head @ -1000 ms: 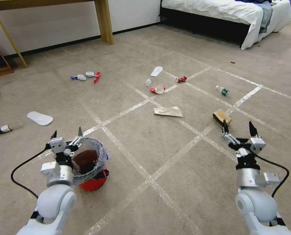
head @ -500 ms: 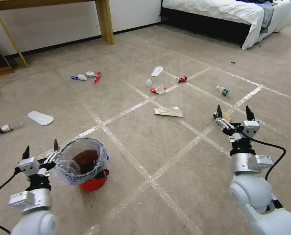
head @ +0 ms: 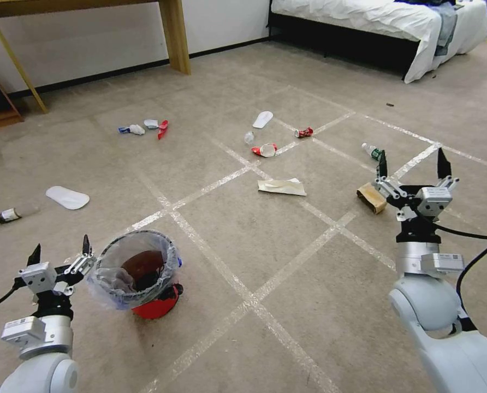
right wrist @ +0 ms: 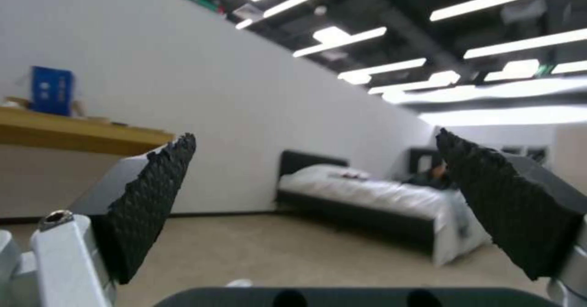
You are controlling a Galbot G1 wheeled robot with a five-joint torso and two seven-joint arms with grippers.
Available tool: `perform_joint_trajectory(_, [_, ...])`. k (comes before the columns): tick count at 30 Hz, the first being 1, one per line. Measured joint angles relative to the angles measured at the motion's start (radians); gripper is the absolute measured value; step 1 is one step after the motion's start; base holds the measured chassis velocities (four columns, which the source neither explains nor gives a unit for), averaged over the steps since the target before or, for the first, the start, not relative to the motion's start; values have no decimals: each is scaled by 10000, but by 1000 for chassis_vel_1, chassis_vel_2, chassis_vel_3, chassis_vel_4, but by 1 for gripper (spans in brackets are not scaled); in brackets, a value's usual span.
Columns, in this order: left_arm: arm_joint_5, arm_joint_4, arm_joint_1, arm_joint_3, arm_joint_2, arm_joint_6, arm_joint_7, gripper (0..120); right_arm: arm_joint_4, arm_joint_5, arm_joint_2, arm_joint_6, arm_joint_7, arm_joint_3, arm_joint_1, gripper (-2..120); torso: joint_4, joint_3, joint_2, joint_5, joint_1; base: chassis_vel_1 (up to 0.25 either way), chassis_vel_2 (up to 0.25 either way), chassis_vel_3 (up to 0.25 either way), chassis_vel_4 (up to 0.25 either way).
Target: Pick up the trash bin and place the garbage on the floor into it.
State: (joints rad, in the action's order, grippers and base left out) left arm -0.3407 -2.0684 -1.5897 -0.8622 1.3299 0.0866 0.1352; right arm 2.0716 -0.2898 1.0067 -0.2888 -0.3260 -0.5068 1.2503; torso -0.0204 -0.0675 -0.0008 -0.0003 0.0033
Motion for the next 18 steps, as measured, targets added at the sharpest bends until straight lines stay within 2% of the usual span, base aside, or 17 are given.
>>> perform_joint_trajectory(4, [49, -51, -87, -12, -27, -16, 44, 100, -250, 249, 212, -449, 120, 44, 32, 100, 2, 0, 0, 3, 0, 0, 0, 0, 0])
perform_joint_trajectory(18, [39, -124, -157, 69, 28, -167, 190, 100, -460, 1238, 981, -988, 566, 153, 851, 100, 0, 0, 0, 1, 0, 0, 0, 0, 0])
